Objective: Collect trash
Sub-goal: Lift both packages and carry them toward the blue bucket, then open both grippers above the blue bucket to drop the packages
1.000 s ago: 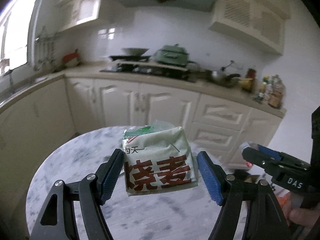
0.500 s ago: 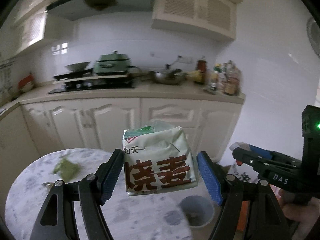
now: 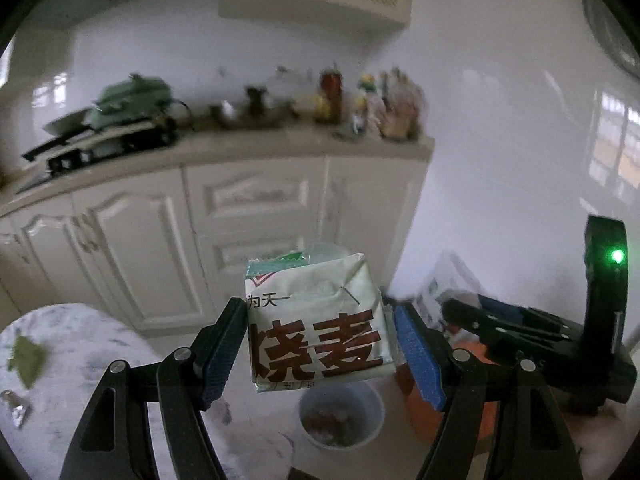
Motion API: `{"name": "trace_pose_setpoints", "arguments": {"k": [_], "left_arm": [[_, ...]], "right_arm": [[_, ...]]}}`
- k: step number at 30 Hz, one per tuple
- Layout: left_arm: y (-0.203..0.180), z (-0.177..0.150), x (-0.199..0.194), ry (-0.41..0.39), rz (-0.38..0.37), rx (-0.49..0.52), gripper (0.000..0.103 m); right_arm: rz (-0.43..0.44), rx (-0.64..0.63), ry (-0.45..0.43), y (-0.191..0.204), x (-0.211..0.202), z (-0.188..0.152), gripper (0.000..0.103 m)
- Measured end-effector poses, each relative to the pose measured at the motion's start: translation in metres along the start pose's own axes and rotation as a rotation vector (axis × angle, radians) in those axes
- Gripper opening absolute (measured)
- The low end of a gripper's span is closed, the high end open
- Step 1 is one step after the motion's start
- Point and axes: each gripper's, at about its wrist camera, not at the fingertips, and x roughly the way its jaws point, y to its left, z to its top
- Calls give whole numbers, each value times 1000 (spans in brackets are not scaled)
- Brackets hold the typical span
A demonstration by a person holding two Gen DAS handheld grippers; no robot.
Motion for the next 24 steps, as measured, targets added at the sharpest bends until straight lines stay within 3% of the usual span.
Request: {"name": "trace_pose_setpoints", "arguments": {"k": [9, 17, 20, 22, 24], "left_arm": [[-15, 23, 134, 222, -53, 13, 70], [-36, 58, 243, 336, -61, 20, 72], [-39, 53, 268, 400, -53, 43, 84], [-41, 53, 280, 411, -25, 53, 85], [-41, 53, 284, 415, -5, 46, 95]], "right_arm": [[9, 162, 144, -64, 73, -31, 53], [27, 254, 218, -96, 118, -44, 53], [37, 289, 240, -105, 133, -47, 59], [36, 313, 258, -111, 142, -50, 78], [26, 345, 252, -118, 146, -54, 88]]}}
